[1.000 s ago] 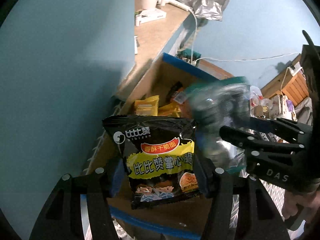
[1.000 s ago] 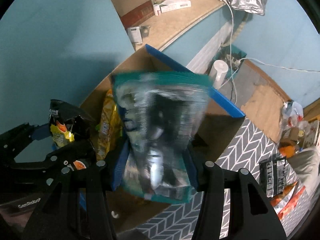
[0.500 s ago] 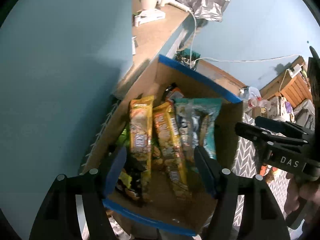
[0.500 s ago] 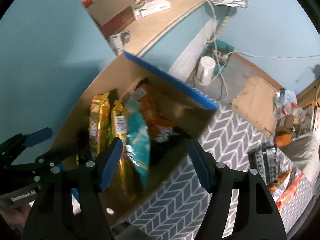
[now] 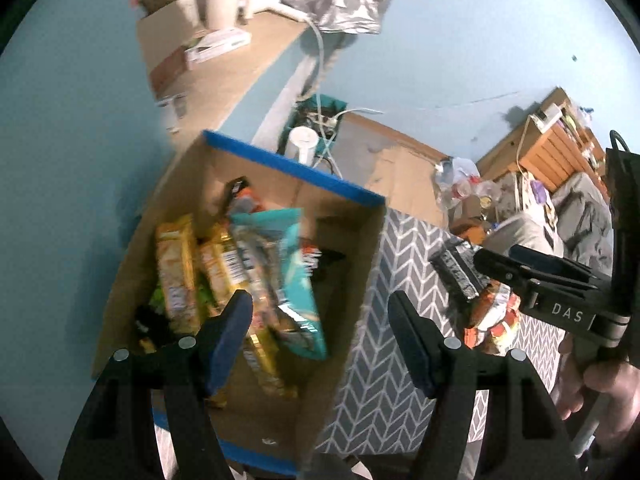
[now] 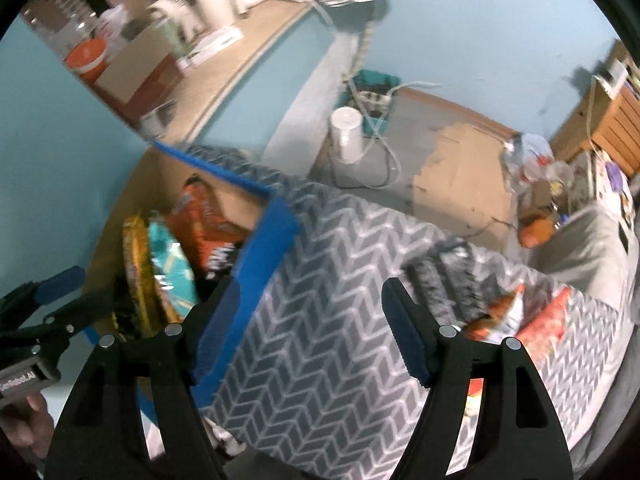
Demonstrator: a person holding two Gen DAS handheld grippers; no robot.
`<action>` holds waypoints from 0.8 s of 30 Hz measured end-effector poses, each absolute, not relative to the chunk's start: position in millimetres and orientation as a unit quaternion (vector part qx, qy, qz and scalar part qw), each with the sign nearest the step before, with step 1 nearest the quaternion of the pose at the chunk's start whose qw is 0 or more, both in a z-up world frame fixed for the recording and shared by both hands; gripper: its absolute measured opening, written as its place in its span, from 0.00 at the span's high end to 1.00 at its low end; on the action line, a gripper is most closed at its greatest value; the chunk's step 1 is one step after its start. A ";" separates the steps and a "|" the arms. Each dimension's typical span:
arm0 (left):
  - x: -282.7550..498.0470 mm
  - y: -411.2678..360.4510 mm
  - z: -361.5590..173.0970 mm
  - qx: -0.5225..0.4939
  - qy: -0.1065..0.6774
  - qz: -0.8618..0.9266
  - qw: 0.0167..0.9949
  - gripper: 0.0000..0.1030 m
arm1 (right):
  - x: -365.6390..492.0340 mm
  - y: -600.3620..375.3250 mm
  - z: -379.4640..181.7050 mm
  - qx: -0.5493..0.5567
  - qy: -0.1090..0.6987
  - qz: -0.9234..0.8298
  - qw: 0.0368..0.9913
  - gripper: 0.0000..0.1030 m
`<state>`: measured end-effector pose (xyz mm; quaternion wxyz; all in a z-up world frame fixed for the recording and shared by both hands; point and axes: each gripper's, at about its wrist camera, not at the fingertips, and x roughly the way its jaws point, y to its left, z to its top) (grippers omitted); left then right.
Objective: Organize snacks
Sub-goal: 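Grasp a black snack bag with the left tool while the right tool grasps the orange bag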
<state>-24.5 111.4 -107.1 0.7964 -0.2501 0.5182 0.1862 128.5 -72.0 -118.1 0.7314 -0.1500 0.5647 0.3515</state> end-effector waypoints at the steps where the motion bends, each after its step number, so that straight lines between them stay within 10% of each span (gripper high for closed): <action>1: -20.0 106.7 -106.7 -0.250 0.520 0.182 0.796 0.30 | 133.3 -80.3 -118.7 -0.147 0.566 0.345 0.734 0.27; 24: 105.4 -5.9 -139.5 -0.223 0.585 0.087 0.775 0.23 | 231.4 -266.2 -155.1 -0.059 0.626 0.178 0.757 0.26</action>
